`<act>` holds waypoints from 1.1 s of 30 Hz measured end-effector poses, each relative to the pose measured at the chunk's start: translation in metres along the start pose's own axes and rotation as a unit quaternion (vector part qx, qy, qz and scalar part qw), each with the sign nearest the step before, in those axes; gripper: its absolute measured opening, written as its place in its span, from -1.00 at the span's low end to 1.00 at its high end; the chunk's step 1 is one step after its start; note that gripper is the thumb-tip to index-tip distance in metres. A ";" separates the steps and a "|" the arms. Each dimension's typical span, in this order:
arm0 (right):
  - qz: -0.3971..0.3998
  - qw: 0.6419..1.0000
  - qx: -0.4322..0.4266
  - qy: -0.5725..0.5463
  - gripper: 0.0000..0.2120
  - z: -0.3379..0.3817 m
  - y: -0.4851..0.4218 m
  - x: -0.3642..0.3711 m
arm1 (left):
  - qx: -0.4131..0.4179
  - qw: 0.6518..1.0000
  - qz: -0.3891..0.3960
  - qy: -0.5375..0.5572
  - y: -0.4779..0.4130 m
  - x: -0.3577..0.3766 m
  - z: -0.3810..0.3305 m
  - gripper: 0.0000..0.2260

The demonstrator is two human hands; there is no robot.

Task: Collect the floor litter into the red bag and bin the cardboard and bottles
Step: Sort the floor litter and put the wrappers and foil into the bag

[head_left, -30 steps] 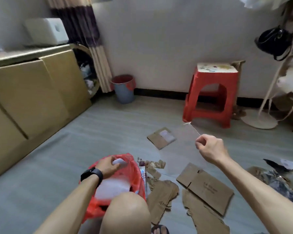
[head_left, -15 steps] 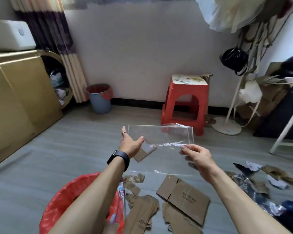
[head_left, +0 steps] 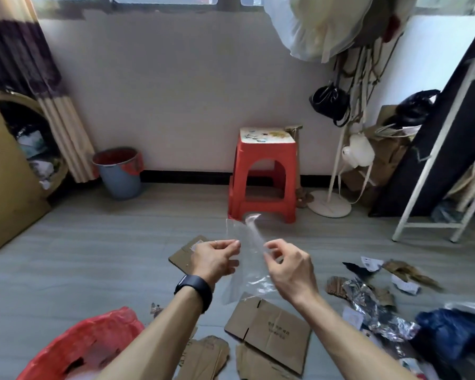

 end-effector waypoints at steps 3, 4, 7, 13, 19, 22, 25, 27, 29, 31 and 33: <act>0.017 0.999 -0.028 -0.010 -0.76 0.021 0.000 0.022 | -0.019 0.997 0.061 0.048 0.005 0.024 0.001 -0.79; 0.016 0.999 -0.027 -0.012 -0.74 0.025 -0.001 0.026 | -0.024 0.996 0.069 0.057 0.005 0.025 0.002 -0.79; 0.022 0.999 -0.026 -0.027 -0.76 0.032 -0.004 0.031 | -0.026 0.990 0.104 0.088 0.010 0.025 -0.001 -0.81; 0.163 0.978 -0.001 -0.132 -0.60 0.042 0.001 0.051 | -0.003 0.990 0.129 0.057 0.011 -0.001 -0.009 -0.64; 0.196 0.964 0.033 -0.178 -0.56 0.037 0.003 0.042 | 0.041 0.997 0.058 0.007 0.010 -0.026 -0.013 -0.82; 0.072 0.985 0.087 -0.129 -0.65 0.019 -0.004 0.020 | 0.018 0.998 0.054 0.016 0.009 -0.036 -0.011 -0.84; 0.108 0.944 0.194 -0.246 -0.35 0.000 0.002 0.019 | -0.007 0.996 0.092 0.017 0.015 -0.035 -0.010 -0.84; 0.211 0.892 0.227 -0.328 -0.28 0.002 0.015 0.027 | -0.015 0.994 0.103 0.028 0.020 -0.034 -0.012 -0.84; 0.286 0.861 0.230 -0.351 -0.28 0.007 0.027 0.031 | -0.026 0.991 0.128 0.043 0.022 -0.033 -0.013 -0.80; 0.293 0.858 0.226 -0.357 -0.31 0.009 0.029 0.031 | -0.040 0.984 0.164 0.053 0.024 -0.031 -0.011 -0.72; 0.275 0.860 0.226 -0.366 -0.38 0.009 0.027 0.028 | -0.044 0.984 0.166 0.044 0.024 -0.032 -0.010 -0.71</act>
Point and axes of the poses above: each hand's wrist, its own y-axis away from the middle knuckle, its own x-axis out of the palm, z = x × y, the point moved 7 cm from there along -y, towards the middle knuckle, and after that the axes turned 13 degrees about -x, right-handed, at the moved point
